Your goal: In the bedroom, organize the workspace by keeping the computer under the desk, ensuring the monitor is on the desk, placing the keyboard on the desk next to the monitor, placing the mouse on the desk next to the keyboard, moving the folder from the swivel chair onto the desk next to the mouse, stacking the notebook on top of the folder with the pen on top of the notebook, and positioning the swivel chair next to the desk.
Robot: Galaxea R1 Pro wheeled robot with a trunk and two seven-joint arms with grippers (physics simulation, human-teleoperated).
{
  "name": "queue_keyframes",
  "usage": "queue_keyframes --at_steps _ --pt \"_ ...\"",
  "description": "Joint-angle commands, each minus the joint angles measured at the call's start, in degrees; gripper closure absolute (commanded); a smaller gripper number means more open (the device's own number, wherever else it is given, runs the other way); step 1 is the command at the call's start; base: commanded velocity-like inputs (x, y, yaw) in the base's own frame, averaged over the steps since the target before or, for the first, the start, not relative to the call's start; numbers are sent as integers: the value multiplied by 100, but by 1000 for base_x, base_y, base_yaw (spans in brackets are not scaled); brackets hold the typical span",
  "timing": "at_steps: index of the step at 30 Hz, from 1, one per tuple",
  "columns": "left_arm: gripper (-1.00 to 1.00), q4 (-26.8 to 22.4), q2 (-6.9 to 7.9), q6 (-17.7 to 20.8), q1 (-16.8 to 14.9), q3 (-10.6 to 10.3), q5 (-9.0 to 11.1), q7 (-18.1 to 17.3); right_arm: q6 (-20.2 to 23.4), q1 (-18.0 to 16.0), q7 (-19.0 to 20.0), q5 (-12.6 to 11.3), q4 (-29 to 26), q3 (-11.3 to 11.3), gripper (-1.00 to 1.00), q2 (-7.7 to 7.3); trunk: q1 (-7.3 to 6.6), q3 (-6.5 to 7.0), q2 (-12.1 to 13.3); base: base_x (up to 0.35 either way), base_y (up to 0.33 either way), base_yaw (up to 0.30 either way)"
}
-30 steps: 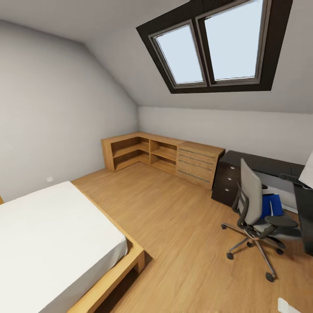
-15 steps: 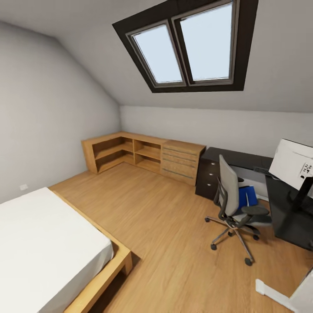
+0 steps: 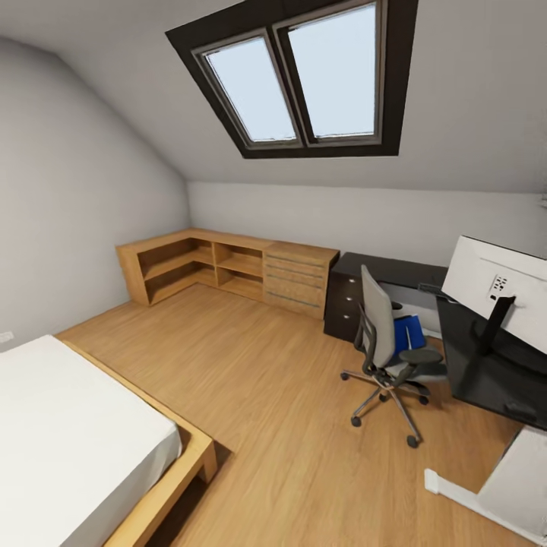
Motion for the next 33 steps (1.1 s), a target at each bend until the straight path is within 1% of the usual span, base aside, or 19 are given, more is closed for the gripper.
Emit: queue_keyframes --at_steps 1,7,10,11,13,16,19,33 --pt "-100 0 0 -15 -2 -1 1 -2 -34 -5 0 3 6 -1 -100 1 2 -14 -8 0 0 -183" --pt "-100 0 0 -22 -2 -2 1 -2 -353 -5 1 3 20 -5 -100 1 2 -44 -8 0 0 -217" --pt "-100 0 5 -91 -2 2 1 0 -411 -5 0 3 22 -5 -100 1 2 -58 -8 0 0 -239" --pt "-100 0 6 -132 -2 3 1 1 -419 -5 0 3 23 -4 -100 1 2 -62 -8 0 0 -242" --pt "-100 0 6 -363 -2 10 1 2 -441 -5 0 3 23 -8 -100 -1 2 -71 -8 0 0 -243" --pt "-100 0 6 -534 -2 14 1 5 -451 -5 0 3 21 -7 -100 -5 2 -84 -8 0 0 -244" --pt "-100 0 7 -621 -2 15 1 6 -455 -5 0 2 20 -6 -100 -7 2 -97 -8 0 0 -245" --pt "-100 0 1 -668 -2 16 1 7 -457 -5 0 -5 15 -2 -100 -8 2 -158 -8 8 -6 -245"
